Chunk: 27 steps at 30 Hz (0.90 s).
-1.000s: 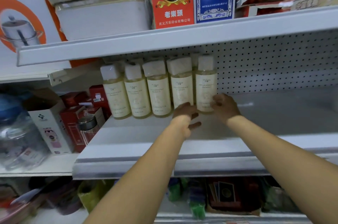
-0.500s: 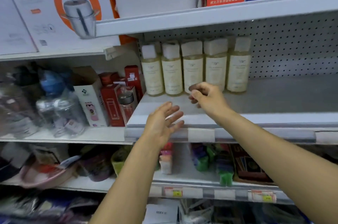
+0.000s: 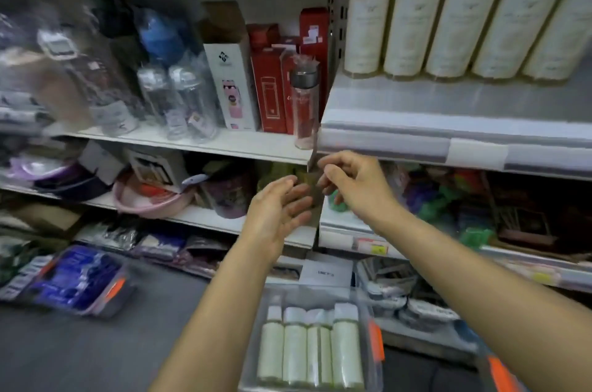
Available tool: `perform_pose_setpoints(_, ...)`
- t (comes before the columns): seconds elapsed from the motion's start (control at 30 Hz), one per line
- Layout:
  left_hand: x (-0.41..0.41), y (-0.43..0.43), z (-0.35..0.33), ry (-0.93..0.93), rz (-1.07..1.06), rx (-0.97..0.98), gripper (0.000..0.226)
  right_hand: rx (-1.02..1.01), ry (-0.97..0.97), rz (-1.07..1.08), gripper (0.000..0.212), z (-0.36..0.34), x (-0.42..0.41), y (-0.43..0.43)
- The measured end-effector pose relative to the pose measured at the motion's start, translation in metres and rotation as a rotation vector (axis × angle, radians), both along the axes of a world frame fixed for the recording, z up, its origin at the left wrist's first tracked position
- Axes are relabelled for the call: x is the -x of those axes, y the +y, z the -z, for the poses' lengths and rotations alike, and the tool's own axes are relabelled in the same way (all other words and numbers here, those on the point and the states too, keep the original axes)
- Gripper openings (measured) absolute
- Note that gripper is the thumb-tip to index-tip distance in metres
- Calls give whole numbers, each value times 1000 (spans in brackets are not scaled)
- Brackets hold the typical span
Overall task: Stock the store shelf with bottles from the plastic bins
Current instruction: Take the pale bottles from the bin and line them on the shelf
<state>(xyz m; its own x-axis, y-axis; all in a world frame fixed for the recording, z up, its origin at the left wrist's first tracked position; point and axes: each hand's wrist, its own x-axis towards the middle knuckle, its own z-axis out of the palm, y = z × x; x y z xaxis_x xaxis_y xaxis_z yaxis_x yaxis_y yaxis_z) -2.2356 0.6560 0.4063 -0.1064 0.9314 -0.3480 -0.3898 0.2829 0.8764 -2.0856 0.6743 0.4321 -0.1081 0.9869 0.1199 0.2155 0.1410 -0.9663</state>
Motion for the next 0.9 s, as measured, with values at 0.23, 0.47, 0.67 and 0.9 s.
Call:
perform_pose_setpoints(0.23,36,-20,99,-53,-51,279,16,352,-28,-75,16,110,25,-12)
perform_pose_setpoints(0.47,33,-28,203,-113,-64,551,16,696,-48,40,15,216,14,-6)
perform_pose_setpoints(0.67,12,-31,290,-172,-56,753,23,921,-88,126,12,311,-8,-9)
perform_pose_setpoints(0.9,-18,-39,385,-166,15,881,16,1088,-251,160,14,418,-31,-32)
